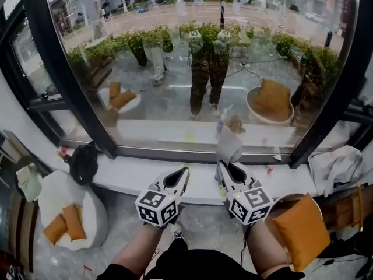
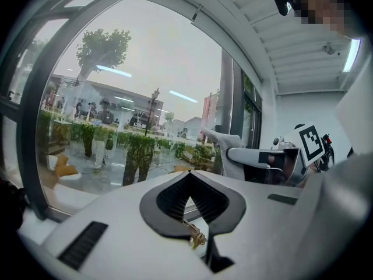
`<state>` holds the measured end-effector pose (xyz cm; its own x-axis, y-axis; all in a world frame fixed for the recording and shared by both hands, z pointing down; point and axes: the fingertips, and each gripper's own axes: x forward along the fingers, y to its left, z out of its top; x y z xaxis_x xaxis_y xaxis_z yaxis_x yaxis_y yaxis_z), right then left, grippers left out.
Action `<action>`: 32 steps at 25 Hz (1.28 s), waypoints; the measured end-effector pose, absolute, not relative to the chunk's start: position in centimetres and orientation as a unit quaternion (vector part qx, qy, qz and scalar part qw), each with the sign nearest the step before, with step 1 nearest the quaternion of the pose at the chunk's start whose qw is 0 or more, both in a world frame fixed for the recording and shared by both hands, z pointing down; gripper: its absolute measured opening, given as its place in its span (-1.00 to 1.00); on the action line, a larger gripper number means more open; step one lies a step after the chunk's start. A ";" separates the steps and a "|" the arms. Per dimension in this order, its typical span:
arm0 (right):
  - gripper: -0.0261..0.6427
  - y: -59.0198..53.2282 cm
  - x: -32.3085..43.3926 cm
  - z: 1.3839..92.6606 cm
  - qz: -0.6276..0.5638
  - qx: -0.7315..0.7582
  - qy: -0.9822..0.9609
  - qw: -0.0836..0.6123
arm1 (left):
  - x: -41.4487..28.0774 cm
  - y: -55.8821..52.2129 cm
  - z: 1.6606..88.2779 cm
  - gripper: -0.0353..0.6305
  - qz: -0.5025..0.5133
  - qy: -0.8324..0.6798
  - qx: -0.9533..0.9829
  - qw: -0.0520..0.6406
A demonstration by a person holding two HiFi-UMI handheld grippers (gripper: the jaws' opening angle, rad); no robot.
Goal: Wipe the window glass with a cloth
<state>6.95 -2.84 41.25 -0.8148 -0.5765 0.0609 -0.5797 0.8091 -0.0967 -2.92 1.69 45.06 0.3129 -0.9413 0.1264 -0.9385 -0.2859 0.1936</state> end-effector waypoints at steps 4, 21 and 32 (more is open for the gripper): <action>-0.80 -5.8 3.5 40.7 0.053 0.315 -0.948 0.012 | -6.0 -1.3 45.1 -0.90 -0.004 -0.575 0.810 0.116; -0.80 -14.8 -11.4 38.4 -0.015 0.346 -0.938 0.024 | -19.4 -9.8 43.8 -0.90 -0.009 -0.556 0.825 0.101; -0.80 -20.4 -16.5 37.4 -0.005 0.348 -0.937 0.016 | -22.9 -12.4 43.4 -0.90 -0.023 -0.575 0.811 0.105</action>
<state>-16.48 -20.38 37.44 -0.7570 -0.6529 0.0273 -0.6526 0.7574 0.0198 -22.93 -12.42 43.36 0.3371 -0.9378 0.0836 -0.9280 -0.3160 0.1973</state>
